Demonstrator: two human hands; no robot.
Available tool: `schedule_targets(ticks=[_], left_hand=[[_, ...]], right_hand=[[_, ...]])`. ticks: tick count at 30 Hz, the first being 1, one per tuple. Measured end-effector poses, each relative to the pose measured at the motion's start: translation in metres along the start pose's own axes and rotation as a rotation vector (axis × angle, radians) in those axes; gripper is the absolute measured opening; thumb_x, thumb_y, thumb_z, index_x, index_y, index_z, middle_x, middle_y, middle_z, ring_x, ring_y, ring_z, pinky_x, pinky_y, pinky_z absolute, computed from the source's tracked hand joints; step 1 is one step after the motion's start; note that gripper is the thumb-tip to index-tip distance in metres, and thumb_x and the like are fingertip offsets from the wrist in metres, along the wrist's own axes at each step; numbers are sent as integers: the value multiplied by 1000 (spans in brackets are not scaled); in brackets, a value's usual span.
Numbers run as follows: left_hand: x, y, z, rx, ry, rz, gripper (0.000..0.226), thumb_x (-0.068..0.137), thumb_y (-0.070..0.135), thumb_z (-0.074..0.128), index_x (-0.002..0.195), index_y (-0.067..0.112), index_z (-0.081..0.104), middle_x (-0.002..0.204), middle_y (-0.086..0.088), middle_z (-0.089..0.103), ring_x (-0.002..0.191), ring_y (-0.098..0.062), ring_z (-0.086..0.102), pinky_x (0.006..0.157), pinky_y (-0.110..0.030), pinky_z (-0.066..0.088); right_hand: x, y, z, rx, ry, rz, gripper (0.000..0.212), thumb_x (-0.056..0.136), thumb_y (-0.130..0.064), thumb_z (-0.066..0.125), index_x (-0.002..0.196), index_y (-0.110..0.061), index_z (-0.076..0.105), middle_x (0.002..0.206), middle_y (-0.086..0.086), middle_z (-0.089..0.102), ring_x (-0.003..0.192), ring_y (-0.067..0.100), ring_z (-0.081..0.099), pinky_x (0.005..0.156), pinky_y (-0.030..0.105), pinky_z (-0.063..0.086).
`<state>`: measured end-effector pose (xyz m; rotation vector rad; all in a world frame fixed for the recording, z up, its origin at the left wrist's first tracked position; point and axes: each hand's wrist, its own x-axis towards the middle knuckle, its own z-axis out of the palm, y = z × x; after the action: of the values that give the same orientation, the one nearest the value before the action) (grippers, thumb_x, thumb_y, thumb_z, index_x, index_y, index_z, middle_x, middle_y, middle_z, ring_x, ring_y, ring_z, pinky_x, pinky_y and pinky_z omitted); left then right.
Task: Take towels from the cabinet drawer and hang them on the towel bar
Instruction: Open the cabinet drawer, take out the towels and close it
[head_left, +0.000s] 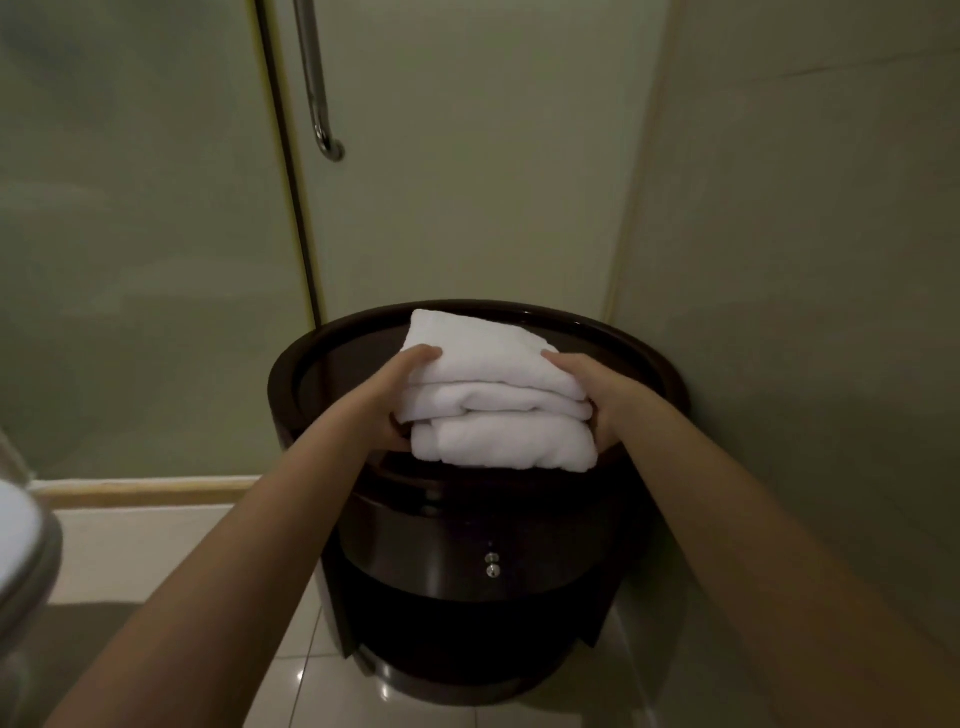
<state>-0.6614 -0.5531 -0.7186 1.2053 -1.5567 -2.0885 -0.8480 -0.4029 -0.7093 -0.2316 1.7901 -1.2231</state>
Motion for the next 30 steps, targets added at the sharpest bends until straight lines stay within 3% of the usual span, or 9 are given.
schedule_targets(ticks=[2,6,10,14,19,22,25,30], left_hand=[[0,0,0,-34,1,-5,71,51,51,78,112,20,57,105,-12,70,93,-34,67,77,-53,54],[-4,-2,1,-70,-20,8,57,61,43,73,110,20,56,108,-12,67,96,-33,66,79,-53,53],[-10,-6,-3,-113,-30,49,52,66,37,69,112,19,56,107,-12,67,95,-32,66,75,-51,54],[-25,-2,-8,-152,-46,83,47,69,35,67,112,18,57,105,-11,68,95,-32,66,81,-53,52],[-45,7,-23,-196,-74,185,51,61,34,72,109,18,63,88,-8,74,84,-30,71,77,-53,54],[-61,15,-35,-227,-87,224,56,57,35,73,109,17,64,88,-8,74,81,-29,71,71,-48,55],[-77,28,-44,-232,-106,243,48,58,36,73,102,17,65,79,-6,71,71,-26,71,59,-40,53],[-114,65,-54,-203,-126,284,43,66,38,70,103,16,65,76,-5,71,68,-22,70,56,-34,53]], right_hand=[[1,1,1,34,-40,17,67,68,-58,74,118,-14,67,114,12,69,109,33,61,101,46,44],[2,4,1,95,-92,2,56,68,-49,77,111,-14,72,108,10,72,104,31,66,97,42,48],[-1,8,6,193,-93,-35,56,65,-43,81,112,-15,71,107,11,72,99,31,68,79,38,55],[-10,6,16,255,-119,-120,51,70,-39,78,114,-15,70,105,12,73,92,31,69,67,36,56],[-31,-3,28,252,-155,-254,48,72,-38,76,114,-14,71,106,13,72,97,31,69,74,37,55],[-45,-10,36,244,-159,-332,53,68,-39,78,114,-15,71,106,13,73,99,31,69,77,37,54],[-56,-19,44,264,-175,-356,67,56,-41,84,117,-17,69,111,13,71,104,33,67,86,42,52],[-87,-46,54,258,-188,-373,67,54,-45,83,115,-20,70,110,11,72,103,32,67,86,43,52]])
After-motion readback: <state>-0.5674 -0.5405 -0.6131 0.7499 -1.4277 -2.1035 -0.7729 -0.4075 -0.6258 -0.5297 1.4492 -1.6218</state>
